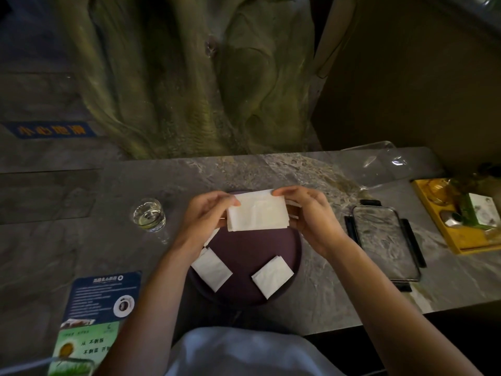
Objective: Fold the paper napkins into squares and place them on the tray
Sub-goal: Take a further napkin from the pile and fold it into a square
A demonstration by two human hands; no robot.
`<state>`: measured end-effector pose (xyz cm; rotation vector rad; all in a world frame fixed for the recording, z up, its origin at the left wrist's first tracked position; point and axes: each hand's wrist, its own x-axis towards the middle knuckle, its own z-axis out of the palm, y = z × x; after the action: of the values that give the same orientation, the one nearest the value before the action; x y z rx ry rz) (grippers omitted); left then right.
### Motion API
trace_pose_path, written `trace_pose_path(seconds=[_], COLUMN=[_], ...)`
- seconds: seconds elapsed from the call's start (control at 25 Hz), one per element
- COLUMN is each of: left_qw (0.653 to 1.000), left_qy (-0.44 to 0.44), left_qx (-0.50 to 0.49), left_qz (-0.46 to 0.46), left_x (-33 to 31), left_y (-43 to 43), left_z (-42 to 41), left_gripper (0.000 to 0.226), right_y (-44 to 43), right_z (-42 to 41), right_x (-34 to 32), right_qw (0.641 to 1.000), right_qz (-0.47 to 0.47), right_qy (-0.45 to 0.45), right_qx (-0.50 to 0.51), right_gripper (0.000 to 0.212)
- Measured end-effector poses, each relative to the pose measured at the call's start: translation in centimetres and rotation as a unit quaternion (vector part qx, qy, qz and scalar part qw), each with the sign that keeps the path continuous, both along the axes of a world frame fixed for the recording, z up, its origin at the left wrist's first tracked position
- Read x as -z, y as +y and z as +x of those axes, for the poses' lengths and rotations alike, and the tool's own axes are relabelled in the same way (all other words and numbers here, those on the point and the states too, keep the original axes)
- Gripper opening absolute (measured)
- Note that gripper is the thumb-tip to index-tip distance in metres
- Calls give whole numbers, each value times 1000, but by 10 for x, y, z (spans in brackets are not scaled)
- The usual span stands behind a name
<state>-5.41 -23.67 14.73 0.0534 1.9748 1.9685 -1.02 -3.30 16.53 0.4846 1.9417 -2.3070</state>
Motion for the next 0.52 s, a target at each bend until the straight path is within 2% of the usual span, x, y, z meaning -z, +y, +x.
trace_pose_path(seconds=[0.04, 0.08, 0.2, 0.24, 0.36, 0.52], left_qw=[1000, 999, 999, 999, 997, 988], left_qy=[17, 25, -13, -26, -64, -123], left_qx=[9, 19, 25, 26, 22, 21], left_qz=[-23, -41, -38, -35, -44, -89], left_x=[4, 10, 27, 34, 58, 92], left_y=[-1, -1, 2, 5, 11, 22], left_z=[0, -1, 0, 1, 2, -6], left_gripper=[10, 12, 35, 40, 41, 33], right_y=[0, 1, 4, 5, 7, 13], right_z=[0, 0, -1, 0, 8, 16], right_x=[3, 8, 31, 40, 65, 93], right_qw=[1000, 999, 998, 998, 993, 980], right_qz=[22, 44, 48, 38, 24, 28], right_qy=[11, 17, -28, -51, -117, -191], right_qx=[-9, -15, 9, 23, 27, 44], right_gripper=[14, 18, 42, 40, 16, 17])
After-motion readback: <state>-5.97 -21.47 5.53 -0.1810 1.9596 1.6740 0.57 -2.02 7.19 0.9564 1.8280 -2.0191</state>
